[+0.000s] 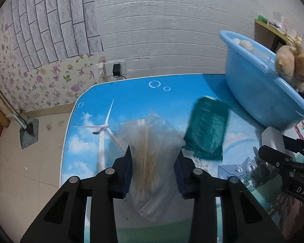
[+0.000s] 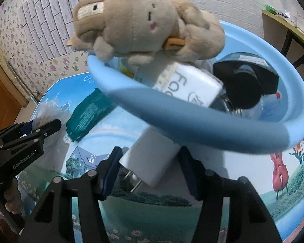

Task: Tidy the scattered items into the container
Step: 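Grasp the cotton swab bag with the left tool while the right tool grasps the white charger, then lift the swab bag and white charger off the table with both tools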

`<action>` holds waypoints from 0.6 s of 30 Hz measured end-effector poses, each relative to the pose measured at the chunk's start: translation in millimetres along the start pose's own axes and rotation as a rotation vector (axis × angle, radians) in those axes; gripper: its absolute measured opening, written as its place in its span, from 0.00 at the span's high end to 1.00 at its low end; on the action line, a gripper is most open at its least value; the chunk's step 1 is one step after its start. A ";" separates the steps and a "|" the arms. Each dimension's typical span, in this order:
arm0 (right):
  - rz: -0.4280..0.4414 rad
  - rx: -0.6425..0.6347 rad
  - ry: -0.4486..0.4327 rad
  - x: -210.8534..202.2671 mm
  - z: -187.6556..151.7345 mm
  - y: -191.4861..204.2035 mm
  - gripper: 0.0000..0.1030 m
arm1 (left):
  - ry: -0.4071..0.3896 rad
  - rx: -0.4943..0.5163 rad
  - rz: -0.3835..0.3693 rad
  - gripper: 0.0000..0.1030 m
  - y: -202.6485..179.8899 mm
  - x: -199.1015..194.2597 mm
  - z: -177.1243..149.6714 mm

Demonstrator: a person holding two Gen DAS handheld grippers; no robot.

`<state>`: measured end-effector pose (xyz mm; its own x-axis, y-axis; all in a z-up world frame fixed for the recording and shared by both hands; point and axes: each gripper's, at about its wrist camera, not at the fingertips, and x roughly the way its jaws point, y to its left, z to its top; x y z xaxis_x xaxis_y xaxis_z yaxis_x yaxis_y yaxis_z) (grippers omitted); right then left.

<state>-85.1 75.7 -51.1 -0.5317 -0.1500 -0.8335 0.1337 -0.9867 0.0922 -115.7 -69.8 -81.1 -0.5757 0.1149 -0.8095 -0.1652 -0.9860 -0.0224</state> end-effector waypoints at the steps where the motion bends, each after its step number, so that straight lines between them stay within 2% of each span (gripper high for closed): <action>1: 0.004 0.000 0.001 -0.8 -0.6 -1.2 0.45 | 0.000 -0.004 -0.005 0.68 -1.3 -1.9 -2.0; 18: 0.061 0.053 -0.001 -19.7 -18.5 -40.2 0.45 | -0.003 -0.016 -0.023 0.72 -25.6 -30.4 -21.8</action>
<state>-64.6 119.5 -48.5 -0.5247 -0.2098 -0.8250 0.1214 -0.9777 0.1715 -76.5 -50.7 -68.7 -0.5744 0.1382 -0.8068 -0.1661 -0.9848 -0.0504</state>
